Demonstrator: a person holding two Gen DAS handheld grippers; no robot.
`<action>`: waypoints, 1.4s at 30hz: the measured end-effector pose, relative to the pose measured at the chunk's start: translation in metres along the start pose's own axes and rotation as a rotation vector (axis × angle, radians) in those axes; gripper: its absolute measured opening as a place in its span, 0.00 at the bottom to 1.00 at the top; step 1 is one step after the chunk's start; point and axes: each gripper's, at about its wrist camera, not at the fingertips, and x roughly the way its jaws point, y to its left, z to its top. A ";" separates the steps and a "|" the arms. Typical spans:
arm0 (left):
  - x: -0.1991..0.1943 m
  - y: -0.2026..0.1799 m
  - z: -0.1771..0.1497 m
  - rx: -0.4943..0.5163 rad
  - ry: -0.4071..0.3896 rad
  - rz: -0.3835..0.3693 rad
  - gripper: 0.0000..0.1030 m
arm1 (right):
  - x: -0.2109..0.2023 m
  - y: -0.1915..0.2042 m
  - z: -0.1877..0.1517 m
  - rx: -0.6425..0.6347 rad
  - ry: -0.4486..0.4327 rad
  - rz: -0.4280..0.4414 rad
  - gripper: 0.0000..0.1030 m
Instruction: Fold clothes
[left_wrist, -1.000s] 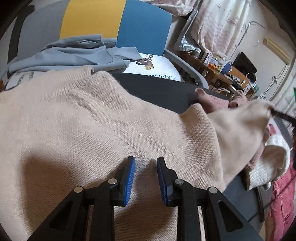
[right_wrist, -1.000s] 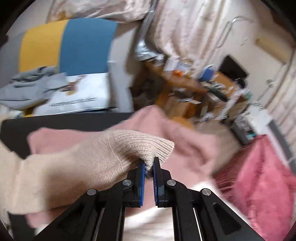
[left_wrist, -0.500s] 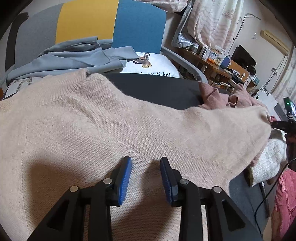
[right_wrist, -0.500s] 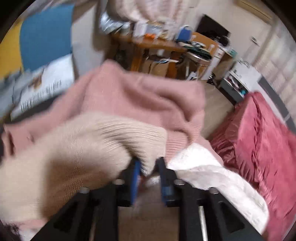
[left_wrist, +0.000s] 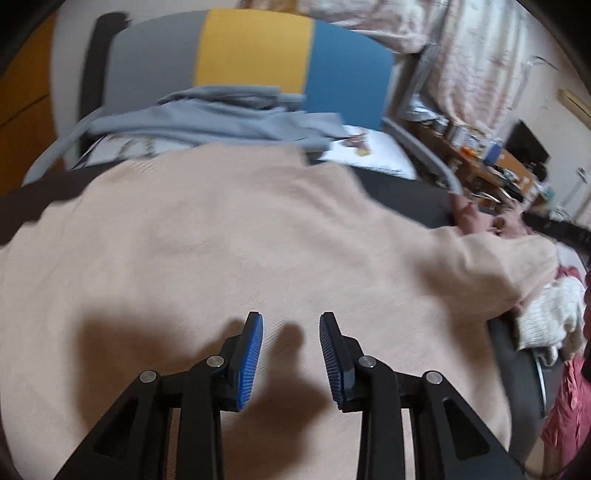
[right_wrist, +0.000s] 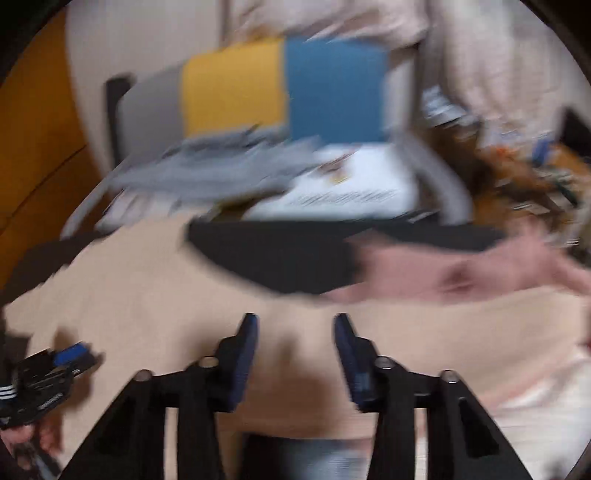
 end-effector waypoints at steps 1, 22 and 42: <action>-0.001 0.005 -0.004 -0.009 -0.007 0.000 0.31 | 0.013 0.003 -0.006 -0.012 0.025 -0.015 0.36; -0.030 0.121 0.038 -0.091 -0.115 0.140 0.31 | 0.100 0.142 0.013 -0.148 0.083 0.193 0.31; 0.003 0.198 0.124 -0.058 -0.116 0.100 0.34 | 0.140 0.151 0.086 -0.015 0.070 0.330 0.55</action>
